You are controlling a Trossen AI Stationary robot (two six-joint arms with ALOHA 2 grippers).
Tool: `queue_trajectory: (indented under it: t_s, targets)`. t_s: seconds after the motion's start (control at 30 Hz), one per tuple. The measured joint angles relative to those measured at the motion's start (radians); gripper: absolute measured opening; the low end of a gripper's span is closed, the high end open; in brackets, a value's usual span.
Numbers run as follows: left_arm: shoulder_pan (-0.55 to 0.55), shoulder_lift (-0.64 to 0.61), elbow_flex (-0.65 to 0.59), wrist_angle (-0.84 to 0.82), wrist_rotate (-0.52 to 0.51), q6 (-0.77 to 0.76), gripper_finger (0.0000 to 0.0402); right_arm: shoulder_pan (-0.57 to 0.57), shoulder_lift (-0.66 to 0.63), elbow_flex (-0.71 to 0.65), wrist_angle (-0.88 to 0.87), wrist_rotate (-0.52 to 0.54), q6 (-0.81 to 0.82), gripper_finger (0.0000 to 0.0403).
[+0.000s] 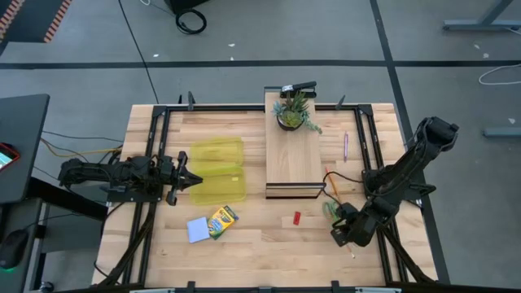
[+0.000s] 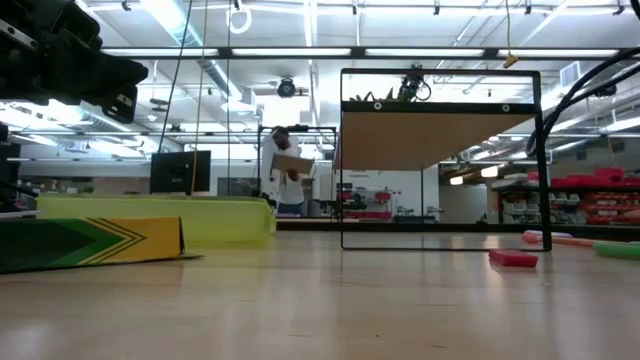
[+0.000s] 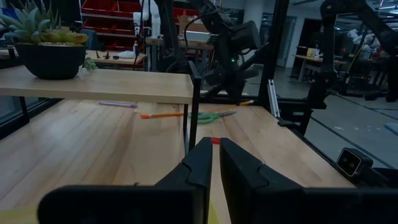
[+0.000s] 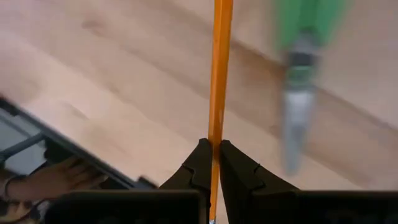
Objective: Pack school essentials
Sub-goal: Put the orange pencil into the yellow supply box
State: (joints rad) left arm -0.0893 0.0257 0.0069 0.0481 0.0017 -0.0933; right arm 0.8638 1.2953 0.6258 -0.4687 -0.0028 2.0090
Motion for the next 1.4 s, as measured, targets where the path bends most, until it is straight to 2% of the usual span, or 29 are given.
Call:
queue_trajectory:
  t_s: [0.1, 0.3, 0.67, 1.07, 1.23, 1.4]
  targets:
    - [0.0, 0.0, 0.0, 0.0, 0.0, 0.0, 0.0039, -0.004, 0.049, 0.001, 0.091, 0.022, -0.038, 0.0026]
    - [0.0, 0.0, 0.0, 0.0, 0.0, 0.0, 0.0031, -0.004, 0.13, 0.07, 0.101, 0.05, -0.095, 0.0026]
    - [0.0, 0.0, 0.0, 0.0, 0.0, 0.0, 0.004, -0.049, 0.295, 0.302, 0.099, 0.081, -0.251, 0.0024]
    - [0.0, 0.0, 0.0, 0.0, 0.0, 0.0, 0.003, -0.195, 0.476, 0.551, 0.048, 0.11, -0.584, 0.0025]
    - [0.0, 0.0, 0.0, 0.0, 0.0, 0.0, 0.0036, -0.277, 0.516, 0.632, 0.048, 0.128, -0.761, 0.0025]
    - [0.0, 0.0, 0.0, 0.0, 0.0, 0.0, 0.004, -0.326, 0.545, 0.71, 0.049, 0.162, -0.87, 0.0025]
